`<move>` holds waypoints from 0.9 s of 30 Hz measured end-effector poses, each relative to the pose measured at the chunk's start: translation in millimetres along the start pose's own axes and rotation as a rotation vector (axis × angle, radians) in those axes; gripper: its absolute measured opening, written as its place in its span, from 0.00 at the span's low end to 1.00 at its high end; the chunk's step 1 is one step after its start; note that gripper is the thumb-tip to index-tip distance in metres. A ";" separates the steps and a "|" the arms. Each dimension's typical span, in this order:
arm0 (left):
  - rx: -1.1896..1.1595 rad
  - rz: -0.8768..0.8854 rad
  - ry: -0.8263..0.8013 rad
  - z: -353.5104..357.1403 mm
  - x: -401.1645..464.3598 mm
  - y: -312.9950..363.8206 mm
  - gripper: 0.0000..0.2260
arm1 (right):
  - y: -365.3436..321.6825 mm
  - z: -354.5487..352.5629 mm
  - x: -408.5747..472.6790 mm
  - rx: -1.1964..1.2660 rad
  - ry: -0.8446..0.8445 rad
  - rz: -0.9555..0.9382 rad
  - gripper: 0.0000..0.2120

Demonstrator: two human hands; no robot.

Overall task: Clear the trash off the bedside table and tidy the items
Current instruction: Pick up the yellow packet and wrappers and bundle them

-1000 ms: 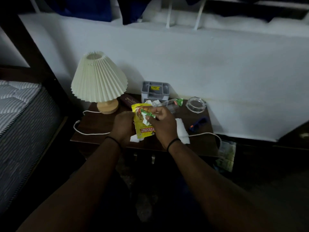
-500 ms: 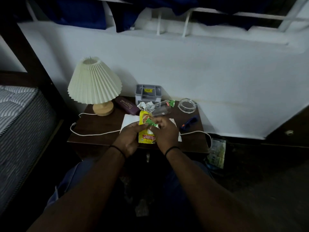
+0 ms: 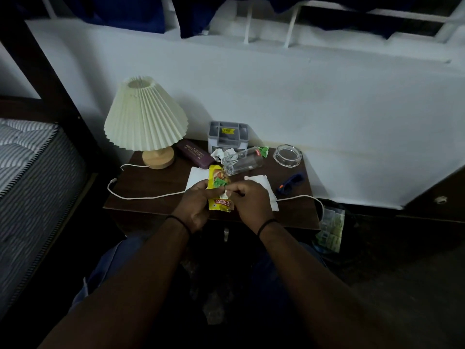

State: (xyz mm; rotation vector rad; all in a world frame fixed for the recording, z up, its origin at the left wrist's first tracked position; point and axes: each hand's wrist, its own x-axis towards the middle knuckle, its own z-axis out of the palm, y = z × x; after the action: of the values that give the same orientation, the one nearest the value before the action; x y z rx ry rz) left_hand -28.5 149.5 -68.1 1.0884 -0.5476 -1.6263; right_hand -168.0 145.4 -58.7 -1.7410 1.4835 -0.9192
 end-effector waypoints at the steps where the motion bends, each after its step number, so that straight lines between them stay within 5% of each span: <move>1: -0.002 0.002 0.002 -0.3 1.3 -0.2 0.09 | 0.0 -0.6 0.7 0.051 0.048 0.030 0.06; 3: -0.010 0.005 -0.005 -0.7 3.6 -0.1 0.09 | -2.6 -3.3 1.9 0.122 0.166 0.136 0.16; 6: 0.007 -0.001 -0.053 -1.2 5.9 0.3 0.10 | -4.4 -10.5 3.8 0.563 -0.016 0.434 0.33; 9: 0.022 -0.024 -0.088 -1.0 8.5 0.6 0.11 | -0.5 -18.4 6.4 0.684 -0.207 0.461 0.21; 17: 0.208 0.022 0.024 -2.2 11.1 -5.4 0.14 | 12.8 -17.9 8.7 0.562 -0.111 0.386 0.10; 21: 0.279 0.088 0.099 0.9 10.5 -7.1 0.08 | 13.8 -13.7 10.1 0.569 -0.074 0.302 0.09; 27: -0.037 -0.099 -0.100 -0.6 8.3 9.7 0.13 | 23.3 -18.1 16.6 0.545 -0.001 0.225 0.15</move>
State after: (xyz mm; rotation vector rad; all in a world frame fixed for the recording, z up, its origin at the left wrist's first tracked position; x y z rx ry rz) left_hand -23.3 138.6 -63.8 1.0253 -0.5340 -1.7783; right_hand -193.6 125.1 -67.2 -1.1557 1.2442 -1.0767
